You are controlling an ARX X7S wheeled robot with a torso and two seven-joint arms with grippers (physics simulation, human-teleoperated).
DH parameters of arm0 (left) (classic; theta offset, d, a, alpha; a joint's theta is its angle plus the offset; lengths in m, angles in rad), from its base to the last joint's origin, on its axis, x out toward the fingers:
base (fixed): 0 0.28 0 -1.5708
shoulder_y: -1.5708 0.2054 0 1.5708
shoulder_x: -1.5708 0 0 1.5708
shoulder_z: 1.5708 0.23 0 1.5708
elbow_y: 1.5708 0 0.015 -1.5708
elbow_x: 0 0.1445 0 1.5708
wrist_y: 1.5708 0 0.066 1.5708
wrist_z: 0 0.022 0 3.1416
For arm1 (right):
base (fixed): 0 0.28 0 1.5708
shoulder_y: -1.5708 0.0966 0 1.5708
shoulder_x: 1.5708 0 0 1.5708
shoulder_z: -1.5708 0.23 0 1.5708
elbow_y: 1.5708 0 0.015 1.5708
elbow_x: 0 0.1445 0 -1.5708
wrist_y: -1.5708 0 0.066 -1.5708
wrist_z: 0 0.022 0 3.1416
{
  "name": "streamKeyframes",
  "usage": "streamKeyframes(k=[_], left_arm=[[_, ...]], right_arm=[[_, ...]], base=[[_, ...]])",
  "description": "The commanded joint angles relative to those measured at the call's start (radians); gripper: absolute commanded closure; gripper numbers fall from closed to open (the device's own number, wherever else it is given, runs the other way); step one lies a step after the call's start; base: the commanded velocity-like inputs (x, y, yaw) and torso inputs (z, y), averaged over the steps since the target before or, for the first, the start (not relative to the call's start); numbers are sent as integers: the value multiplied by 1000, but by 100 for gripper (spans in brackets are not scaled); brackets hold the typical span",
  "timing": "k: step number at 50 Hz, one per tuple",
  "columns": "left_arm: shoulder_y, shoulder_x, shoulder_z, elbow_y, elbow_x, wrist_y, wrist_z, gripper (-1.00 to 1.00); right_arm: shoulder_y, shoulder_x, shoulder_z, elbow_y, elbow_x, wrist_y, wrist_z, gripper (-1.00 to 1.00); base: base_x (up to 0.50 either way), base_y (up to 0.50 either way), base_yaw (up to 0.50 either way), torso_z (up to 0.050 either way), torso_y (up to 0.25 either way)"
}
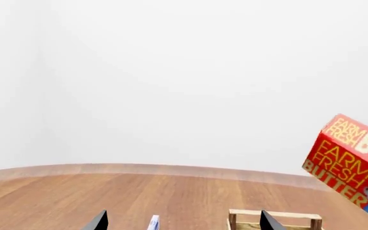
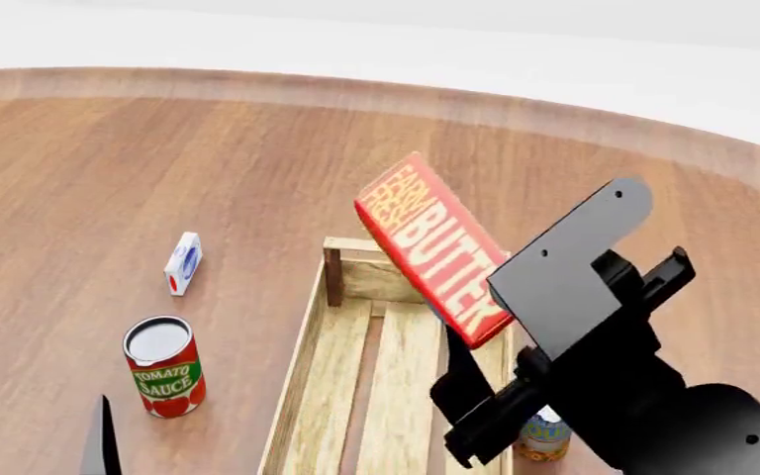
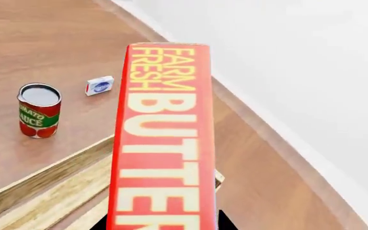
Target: Pick up the butter and put it in the tray.
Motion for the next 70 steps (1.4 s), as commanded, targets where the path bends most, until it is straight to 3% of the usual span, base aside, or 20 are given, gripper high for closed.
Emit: streamKeyframes(k=[1,19,36,42,46,54,64,70], left_arm=[[-6,18,-33,1,15,-2,22,-100],[-10,17,-28,-10,11,8,22,-100],[-5,17,-17,-24,16,26,23,-100],[0,17,-10,-13,21,27,19,-100],[-3,15,-14,-13,12,25,20,-100],[-6,16,-14,-22,3,28,21,-100],[-9,14,-14,-23,-1,27,19,-100],[-10,13,-13,-25,-3,28,19,-100]], right_arm=[[65,-244,102,205,-51,-77,91,100],[193,-497,189,569,-63,-188,223,100],[351,-630,253,943,-52,-313,277,100],[440,-666,258,1166,18,-401,391,100],[496,-666,165,1298,142,-484,445,100],[596,-667,-251,1496,494,-667,542,100],[657,-668,-668,1568,954,-684,623,100],[675,-668,-814,1592,1166,-722,620,100]], base=[[0,0,0,15,10],[0,0,0,0,1],[0,0,0,1,2],[0,0,0,0,2],[0,0,0,0,0],[0,0,0,0,1],[0,0,0,1,2],[0,0,0,0,0]])
